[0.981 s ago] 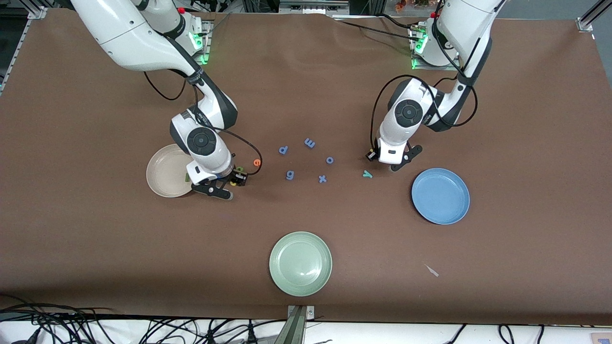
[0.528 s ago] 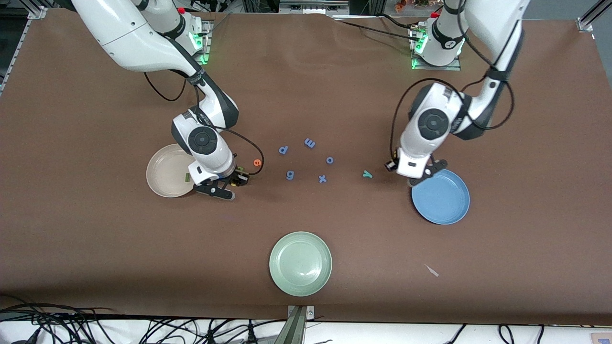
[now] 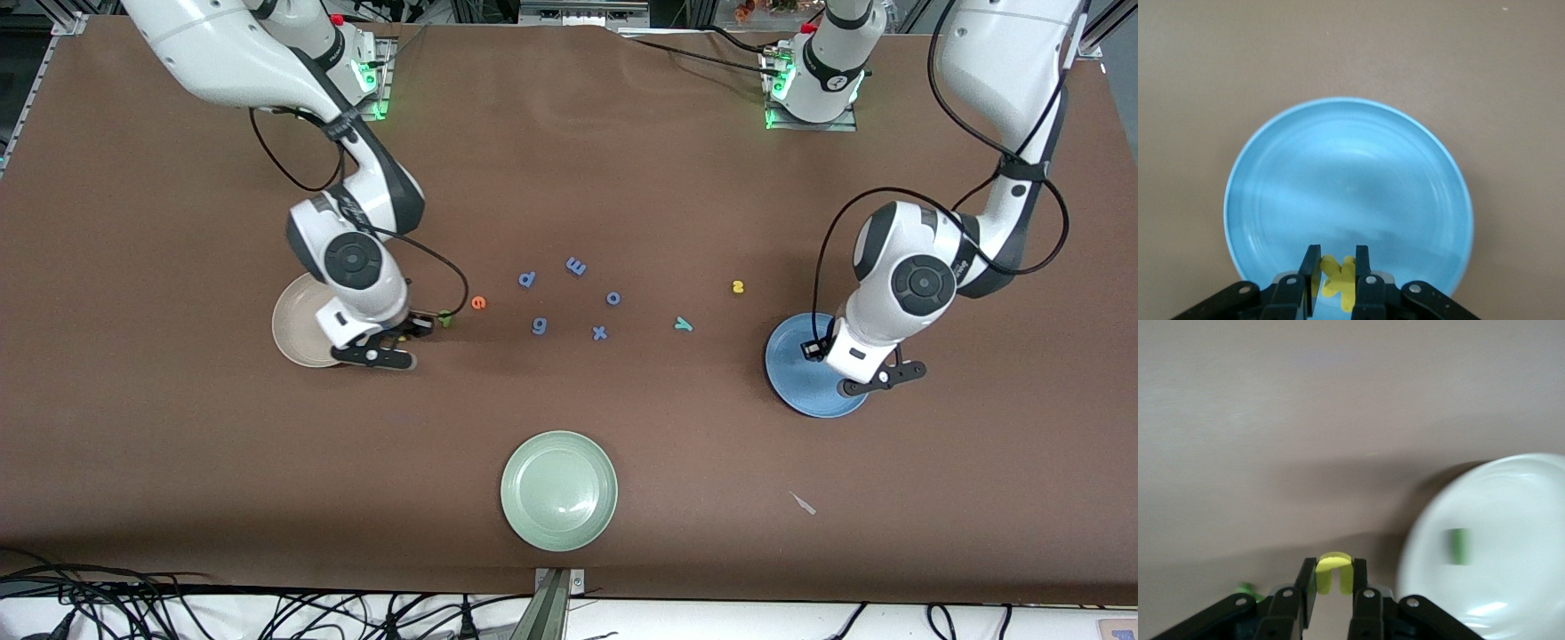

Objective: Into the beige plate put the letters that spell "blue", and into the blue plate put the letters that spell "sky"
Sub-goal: 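Place the yellow letters on the white and blue plates with both grippers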

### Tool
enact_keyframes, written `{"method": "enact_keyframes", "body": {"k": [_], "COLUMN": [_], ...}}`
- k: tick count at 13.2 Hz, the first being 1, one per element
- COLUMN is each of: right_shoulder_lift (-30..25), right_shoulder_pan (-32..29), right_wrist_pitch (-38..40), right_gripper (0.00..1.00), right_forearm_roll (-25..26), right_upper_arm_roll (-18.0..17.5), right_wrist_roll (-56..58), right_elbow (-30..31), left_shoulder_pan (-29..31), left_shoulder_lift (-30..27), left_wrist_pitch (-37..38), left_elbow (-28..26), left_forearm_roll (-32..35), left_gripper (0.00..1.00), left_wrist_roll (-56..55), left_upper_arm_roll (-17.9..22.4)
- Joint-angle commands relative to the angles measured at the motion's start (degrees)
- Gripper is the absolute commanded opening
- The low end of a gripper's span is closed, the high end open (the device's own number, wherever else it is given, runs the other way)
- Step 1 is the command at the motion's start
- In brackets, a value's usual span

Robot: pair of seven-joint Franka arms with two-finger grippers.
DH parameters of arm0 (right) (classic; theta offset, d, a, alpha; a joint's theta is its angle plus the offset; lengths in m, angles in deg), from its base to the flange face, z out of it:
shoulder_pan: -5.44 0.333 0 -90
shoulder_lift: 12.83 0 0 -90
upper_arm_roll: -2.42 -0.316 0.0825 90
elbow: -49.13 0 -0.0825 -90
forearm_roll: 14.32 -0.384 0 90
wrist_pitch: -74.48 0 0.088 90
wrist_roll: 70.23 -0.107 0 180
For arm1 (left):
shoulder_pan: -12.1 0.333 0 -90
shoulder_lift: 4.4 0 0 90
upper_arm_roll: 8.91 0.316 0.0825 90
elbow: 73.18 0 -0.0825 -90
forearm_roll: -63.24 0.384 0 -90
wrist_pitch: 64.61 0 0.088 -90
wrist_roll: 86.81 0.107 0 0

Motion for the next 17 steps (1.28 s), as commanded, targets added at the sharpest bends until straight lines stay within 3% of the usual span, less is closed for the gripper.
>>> {"method": "enact_keyframes", "body": {"k": [1,2,3,4,6,9,12,15,17], "right_shoulder_lift": [-6.89,-7.86,-8.13,-8.48,-8.57,-7.88,-2.96,-0.14,1.18], "right_shoulder_pan": [-4.54,-4.99,-5.34,-5.34,-5.26,-5.17,-4.73,-3.15,-2.79], "right_wrist_pitch": [1.73,0.25,-2.98,-5.97,-6.36,-6.27,-6.62,-11.34,-12.68], "right_gripper": [0.09,0.23,0.51,0.66,0.67,0.68,0.68,0.71,0.71], "right_forearm_roll": [-0.32,-0.32,-0.40,-0.93,-1.02,-0.93,-0.67,0.12,5.19], "right_upper_arm_roll": [0.83,1.89,2.33,2.34,1.99,-3.09,-8.55,-8.83,-8.83], "right_wrist_roll": [11.42,14.24,14.18,13.66,8.85,-2.38,-16.02,-17.98,-21.13], "right_elbow": [6.51,9.40,12.13,14.68,15.15,14.36,8.74,8.20,8.29], "left_shoulder_pan": [0.14,-0.30,-0.30,-0.39,-0.13,-0.57,-0.13,0.40,0.58], "left_shoulder_lift": [3.05,2.45,1.05,-0.53,-3.43,-3.19,-3.44,-5.37,-4.95], "left_wrist_pitch": [-0.76,0.11,1.77,4.13,9.58,14.97,7.27,-1.17,-5.76], "left_elbow": [1.99,1.90,1.90,1.90,1.73,0.94,-6.59,-15.12,-18.05], "left_forearm_roll": [1.84,1.75,1.49,1.05,0.08,0.08,0.87,0.87,0.78], "left_gripper": [0.48,0.72,0.90,1.00,1.00,1.00,1.00,0.99,0.97], "left_wrist_roll": [0.72,-0.06,0.10,0.63,0.80,2.74,2.74,2.13,1.60], "left_upper_arm_roll": [-0.57,-0.75,-1.01,-1.71,-6.00,-12.78,-14.46,-14.90,-14.90]}}
